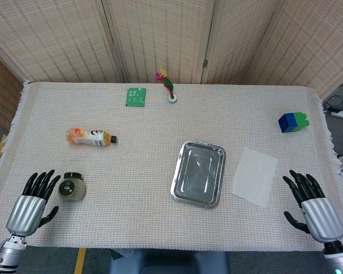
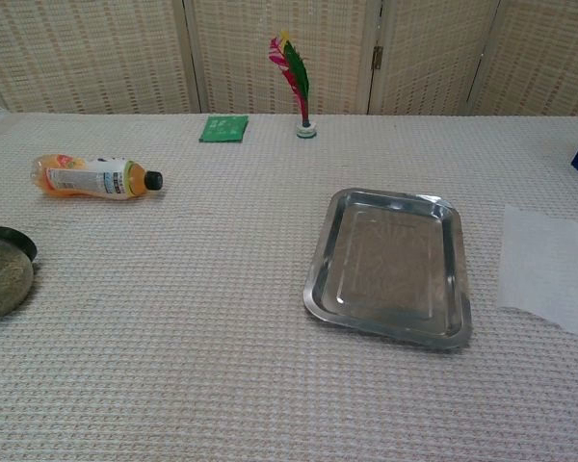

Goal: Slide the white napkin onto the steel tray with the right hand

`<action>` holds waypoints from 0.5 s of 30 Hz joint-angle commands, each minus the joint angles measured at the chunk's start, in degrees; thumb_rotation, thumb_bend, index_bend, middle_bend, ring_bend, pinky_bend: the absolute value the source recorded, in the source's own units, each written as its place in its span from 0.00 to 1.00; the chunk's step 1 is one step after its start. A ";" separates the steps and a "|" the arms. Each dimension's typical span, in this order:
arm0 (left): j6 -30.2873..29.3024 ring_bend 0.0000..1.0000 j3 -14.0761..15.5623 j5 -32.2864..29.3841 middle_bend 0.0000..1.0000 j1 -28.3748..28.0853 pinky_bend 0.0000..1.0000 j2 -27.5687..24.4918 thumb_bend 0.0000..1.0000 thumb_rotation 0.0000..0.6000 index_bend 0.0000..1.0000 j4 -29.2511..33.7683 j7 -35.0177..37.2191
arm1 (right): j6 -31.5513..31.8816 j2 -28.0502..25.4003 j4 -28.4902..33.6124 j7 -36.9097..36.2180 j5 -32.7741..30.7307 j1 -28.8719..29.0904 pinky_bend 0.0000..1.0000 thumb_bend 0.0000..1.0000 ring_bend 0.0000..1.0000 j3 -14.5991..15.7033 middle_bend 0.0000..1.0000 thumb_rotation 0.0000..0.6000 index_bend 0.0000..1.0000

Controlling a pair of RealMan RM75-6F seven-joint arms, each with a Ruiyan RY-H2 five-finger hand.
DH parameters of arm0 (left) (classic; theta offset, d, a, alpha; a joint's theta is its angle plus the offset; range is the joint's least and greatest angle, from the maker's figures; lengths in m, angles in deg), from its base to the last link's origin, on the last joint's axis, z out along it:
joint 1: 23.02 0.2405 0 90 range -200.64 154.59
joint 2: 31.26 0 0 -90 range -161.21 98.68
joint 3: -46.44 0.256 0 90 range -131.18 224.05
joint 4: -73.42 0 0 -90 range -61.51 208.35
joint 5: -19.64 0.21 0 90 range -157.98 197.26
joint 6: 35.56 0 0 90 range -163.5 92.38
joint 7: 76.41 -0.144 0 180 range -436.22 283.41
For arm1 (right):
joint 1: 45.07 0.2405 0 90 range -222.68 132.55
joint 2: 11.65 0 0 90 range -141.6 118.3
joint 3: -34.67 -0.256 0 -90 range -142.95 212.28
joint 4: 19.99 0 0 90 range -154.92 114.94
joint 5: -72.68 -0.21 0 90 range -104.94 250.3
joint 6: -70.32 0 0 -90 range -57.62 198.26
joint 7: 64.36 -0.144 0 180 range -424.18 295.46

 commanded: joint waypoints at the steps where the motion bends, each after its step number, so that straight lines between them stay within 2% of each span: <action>1: -0.10 0.00 0.04 0.14 0.00 -0.01 0.00 0.04 0.36 1.00 0.00 -0.09 0.19 | 0.03 -0.13 -0.17 -0.60 -0.46 0.07 0.00 0.34 0.00 -0.28 0.00 1.00 0.00; 13: -0.38 0.00 0.21 0.75 0.00 -0.03 0.00 0.52 0.36 1.00 0.00 -0.34 0.10 | -2.54 -0.25 -0.29 -0.70 -1.13 0.98 0.00 0.34 0.00 0.06 0.00 1.00 0.00; 15: -0.28 0.00 0.10 0.12 0.00 0.10 0.00 0.34 0.36 1.00 0.00 -0.50 1.00 | -3.55 0.17 -2.55 -4.69 -2.52 1.54 0.00 0.34 0.00 -0.42 0.00 1.00 0.00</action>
